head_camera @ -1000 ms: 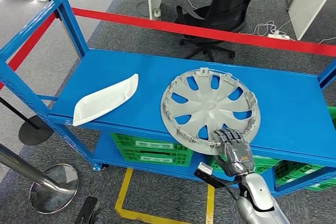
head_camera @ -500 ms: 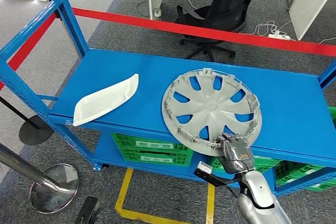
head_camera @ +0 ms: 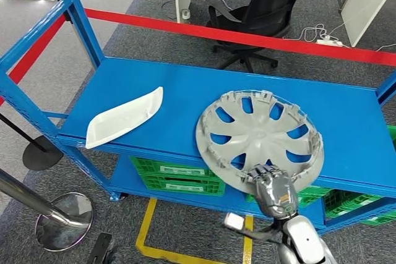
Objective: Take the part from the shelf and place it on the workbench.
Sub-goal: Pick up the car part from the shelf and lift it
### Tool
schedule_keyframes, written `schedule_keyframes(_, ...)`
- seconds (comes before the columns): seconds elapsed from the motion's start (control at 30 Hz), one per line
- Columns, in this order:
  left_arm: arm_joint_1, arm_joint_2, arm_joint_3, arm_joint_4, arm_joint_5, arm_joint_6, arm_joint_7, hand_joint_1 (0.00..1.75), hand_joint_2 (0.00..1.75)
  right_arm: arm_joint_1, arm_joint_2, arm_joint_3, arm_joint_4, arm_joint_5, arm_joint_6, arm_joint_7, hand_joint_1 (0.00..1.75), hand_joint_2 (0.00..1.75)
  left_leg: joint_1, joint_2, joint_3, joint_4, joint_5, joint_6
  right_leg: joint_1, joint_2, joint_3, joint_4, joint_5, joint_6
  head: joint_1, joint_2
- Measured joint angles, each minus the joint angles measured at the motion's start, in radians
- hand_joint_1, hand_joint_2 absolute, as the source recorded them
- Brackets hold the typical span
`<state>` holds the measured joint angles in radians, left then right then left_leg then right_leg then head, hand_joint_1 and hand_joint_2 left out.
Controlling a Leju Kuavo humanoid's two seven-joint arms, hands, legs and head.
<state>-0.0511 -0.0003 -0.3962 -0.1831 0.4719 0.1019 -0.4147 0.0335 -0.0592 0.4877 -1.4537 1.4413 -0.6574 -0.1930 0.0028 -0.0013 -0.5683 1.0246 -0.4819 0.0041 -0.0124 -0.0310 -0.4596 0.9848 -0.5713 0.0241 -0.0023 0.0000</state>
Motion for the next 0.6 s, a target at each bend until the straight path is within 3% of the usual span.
schedule_keyframes(0.13, 0.009, 0.001, 0.007, 0.002, 0.013, -0.008, -0.028, 0.0, 1.75, 0.041, 0.023, 0.029, -0.221, 0.112, -0.027, 0.038, 1.75, 1.75, 0.001, 0.0, 0.0, -0.001, 0.0, 0.0, 0.0, -0.002, -0.004, 0.0, -0.002, -0.001, -0.001, 0.0)
schedule_keyframes(0.33, 0.015, 0.001, 0.012, 0.003, 0.021, -0.01, -0.033, 0.0, 1.75, 0.039, 0.024, 0.055, -0.389, 0.125, -0.039, 0.08, 1.75, 1.75, 0.0, -0.001, 0.0, -0.002, -0.001, -0.001, 0.0, -0.002, -0.001, 0.0, -0.002, -0.002, 0.0, 0.0)
schedule_keyframes(0.6, 0.017, 0.002, 0.018, 0.004, 0.032, -0.014, -0.047, 0.0, 1.75, 0.029, 0.024, 0.068, -0.517, 0.129, -0.038, 0.015, 1.75, 1.75, 0.0, -0.001, 0.0, -0.002, 0.0, -0.001, 0.0, -0.002, -0.001, 0.0, -0.002, -0.001, 0.0, 0.0)
